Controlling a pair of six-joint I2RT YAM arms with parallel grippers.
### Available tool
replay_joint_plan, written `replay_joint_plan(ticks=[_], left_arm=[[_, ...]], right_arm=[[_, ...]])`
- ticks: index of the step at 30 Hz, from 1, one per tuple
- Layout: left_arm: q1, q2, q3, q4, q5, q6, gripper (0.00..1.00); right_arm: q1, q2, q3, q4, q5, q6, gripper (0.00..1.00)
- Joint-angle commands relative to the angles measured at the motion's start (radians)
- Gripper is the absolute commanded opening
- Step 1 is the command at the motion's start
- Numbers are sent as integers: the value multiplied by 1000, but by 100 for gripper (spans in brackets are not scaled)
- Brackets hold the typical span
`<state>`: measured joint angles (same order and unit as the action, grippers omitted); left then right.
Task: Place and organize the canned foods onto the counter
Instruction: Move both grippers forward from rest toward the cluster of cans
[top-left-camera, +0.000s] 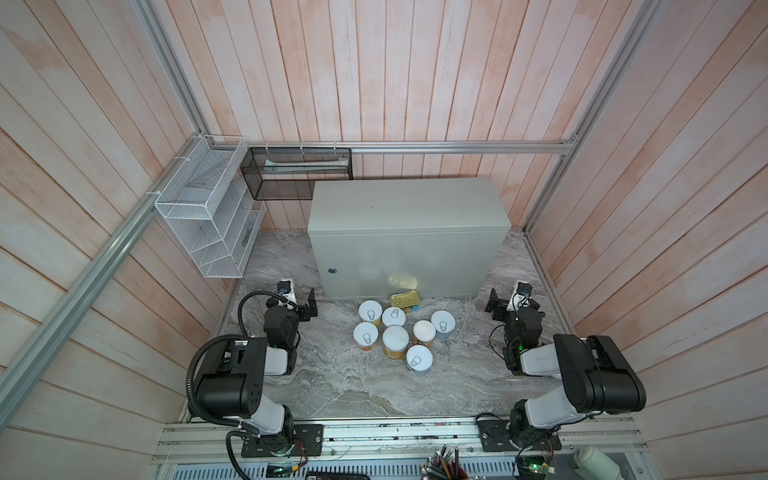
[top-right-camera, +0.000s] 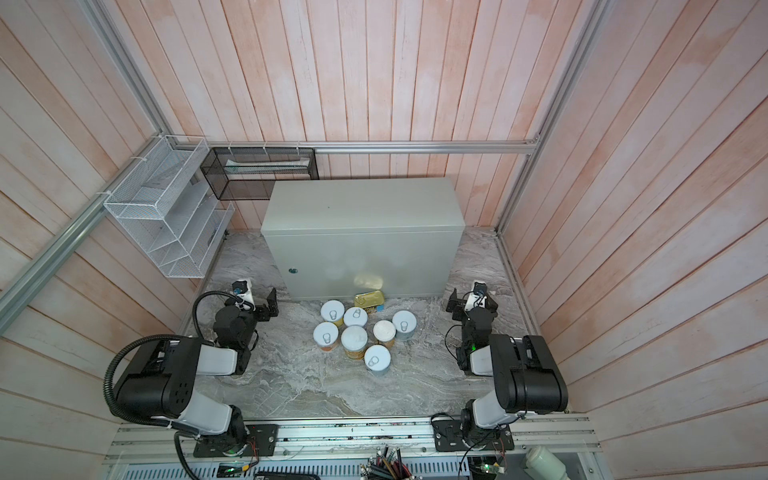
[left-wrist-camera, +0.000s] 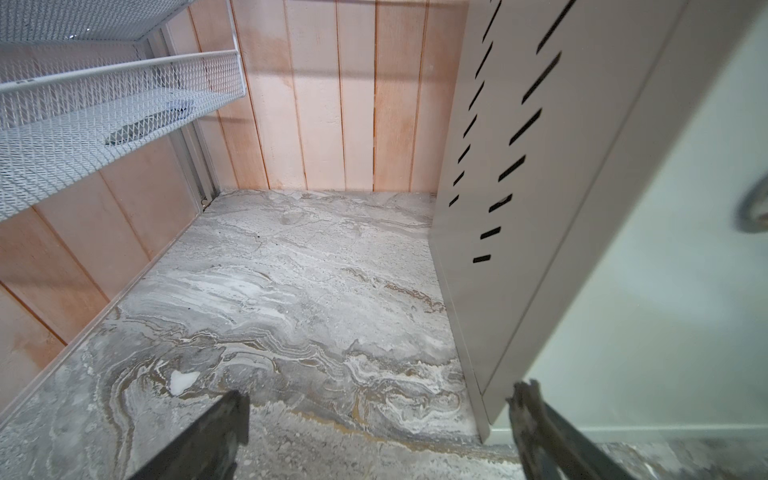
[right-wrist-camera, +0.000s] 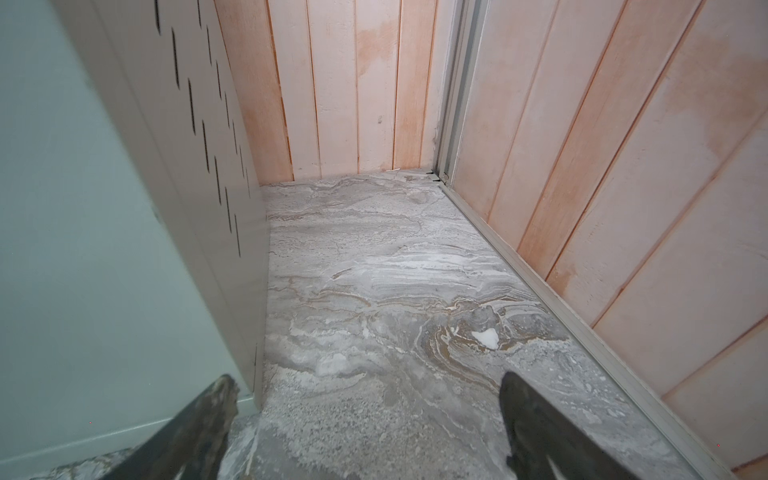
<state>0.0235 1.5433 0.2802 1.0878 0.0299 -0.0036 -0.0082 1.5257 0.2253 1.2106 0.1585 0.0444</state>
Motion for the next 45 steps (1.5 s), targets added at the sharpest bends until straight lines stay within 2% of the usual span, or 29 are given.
replay_joint_plan(ticks=[1,24,25,27,29,31,35,37,40,43,45], left_arm=[[1,1,13,15,11,-6,100],[3,2,15,13,15,-7,100],[3,-1,9,18,12,-5,100],[1,-17,14,20,-4,-11,100],[-10,-88,86,-177,-90,-34,100],[-23,-142,185,-437,-226,-129,100],[-78,-202,168,-472,-315,-153,100],[-127,-224,175,-502,-374,-152,100],[-199,-251,238,-668,-510,-191,100],[-267,-296,273,-786,-582,-215,100],[-306,-331,298,-877,-613,-260,100]], right_arm=[[-4,-12,18,-10,-3,-1,98],[-4,-14,17,-6,-1,-2,98],[-1,-19,14,14,3,-2,98],[20,-61,35,-58,61,-15,98],[34,-105,55,-132,101,-14,98],[58,-150,58,-164,141,-28,98],[95,-211,86,-231,243,-25,98],[95,-249,123,-303,275,44,98],[94,-311,195,-484,286,152,98],[94,-363,288,-710,228,203,98],[94,-403,306,-781,169,214,98]])
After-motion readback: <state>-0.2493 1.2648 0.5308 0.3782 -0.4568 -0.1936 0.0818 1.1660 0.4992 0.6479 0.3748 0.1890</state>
